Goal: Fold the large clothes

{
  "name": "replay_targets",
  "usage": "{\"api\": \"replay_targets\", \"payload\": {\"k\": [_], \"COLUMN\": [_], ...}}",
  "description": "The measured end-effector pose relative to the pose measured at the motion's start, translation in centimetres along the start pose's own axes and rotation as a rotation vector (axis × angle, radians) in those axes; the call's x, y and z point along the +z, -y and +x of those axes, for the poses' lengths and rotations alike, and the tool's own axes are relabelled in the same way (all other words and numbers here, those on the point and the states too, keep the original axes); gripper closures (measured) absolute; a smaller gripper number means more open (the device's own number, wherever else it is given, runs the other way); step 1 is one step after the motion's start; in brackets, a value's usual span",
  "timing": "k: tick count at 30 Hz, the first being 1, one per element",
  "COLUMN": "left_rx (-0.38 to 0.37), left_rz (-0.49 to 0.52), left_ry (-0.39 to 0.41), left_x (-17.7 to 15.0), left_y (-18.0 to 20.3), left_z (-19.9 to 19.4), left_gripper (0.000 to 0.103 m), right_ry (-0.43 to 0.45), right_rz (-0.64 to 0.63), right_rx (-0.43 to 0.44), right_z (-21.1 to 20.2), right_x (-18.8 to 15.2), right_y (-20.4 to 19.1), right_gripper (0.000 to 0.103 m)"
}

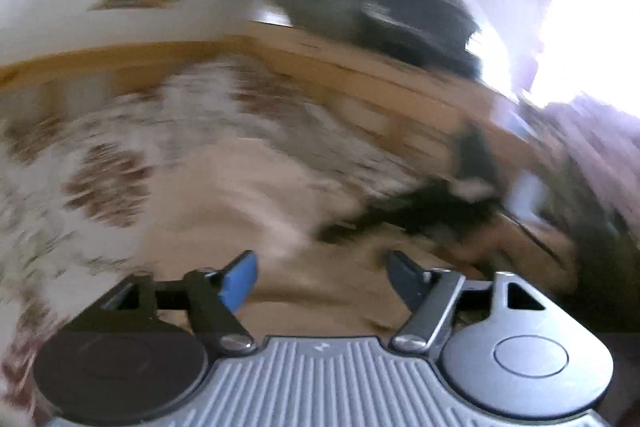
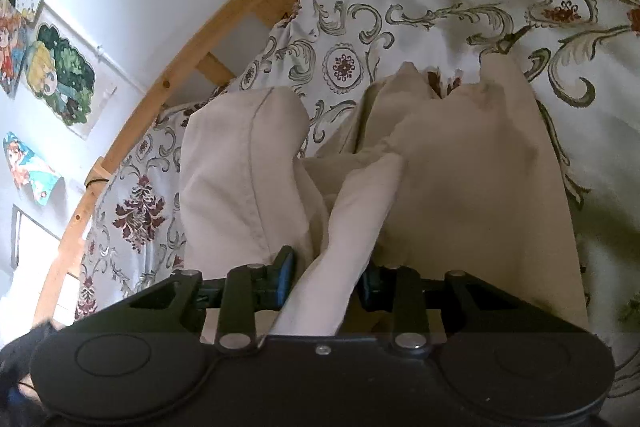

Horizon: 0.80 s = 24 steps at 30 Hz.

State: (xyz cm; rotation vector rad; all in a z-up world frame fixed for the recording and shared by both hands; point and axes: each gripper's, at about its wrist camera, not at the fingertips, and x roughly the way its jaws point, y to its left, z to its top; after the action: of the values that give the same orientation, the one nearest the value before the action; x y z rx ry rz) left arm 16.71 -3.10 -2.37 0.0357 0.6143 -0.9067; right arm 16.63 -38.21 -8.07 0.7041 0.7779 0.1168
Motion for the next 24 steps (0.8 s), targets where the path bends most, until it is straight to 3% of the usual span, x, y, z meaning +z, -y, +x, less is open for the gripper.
{"api": "replay_targets", "payload": {"k": [3, 5, 6, 9, 11, 16, 24], "left_rx": [0.162, 0.305, 0.333, 0.275, 0.237, 0.149, 0.161], "left_rz": [-0.214, -0.353, -0.422, -0.622, -0.667, -0.645, -0.664], "left_ry": [-0.027, -0.104, -0.143, -0.206, -0.202, -0.183, -0.229], "left_x": [-0.6, -1.7, -2.3, -4.4, -4.8, -4.9, -6.3], "left_y": [-4.2, -7.2, -8.7, -12.5, -13.2, -12.2, -10.8], "left_z": [1.6, 3.5, 4.3, 5.7, 6.1, 7.1, 8.3], "left_gripper": [0.016, 0.018, 0.019, 0.024, 0.024, 0.018, 0.018], "right_ry": [0.007, 0.008, 0.005, 0.004, 0.004, 0.023, 0.02], "right_rz": [-0.01, -0.015, -0.011, 0.038, 0.068, 0.15, 0.094], "right_rx": [-0.007, -0.012, -0.012, 0.002, 0.018, 0.052, 0.106], "right_z": [0.0, 0.1, 0.1, 0.2, 0.2, 0.2, 0.2], "right_x": [-0.1, -0.1, -0.1, 0.0, 0.1, 0.3, 0.2], "right_y": [-0.1, -0.2, -0.2, 0.3, 0.6, 1.0, -0.3], "right_gripper": [0.069, 0.069, 0.066, 0.061, 0.057, 0.04, 0.011]}}
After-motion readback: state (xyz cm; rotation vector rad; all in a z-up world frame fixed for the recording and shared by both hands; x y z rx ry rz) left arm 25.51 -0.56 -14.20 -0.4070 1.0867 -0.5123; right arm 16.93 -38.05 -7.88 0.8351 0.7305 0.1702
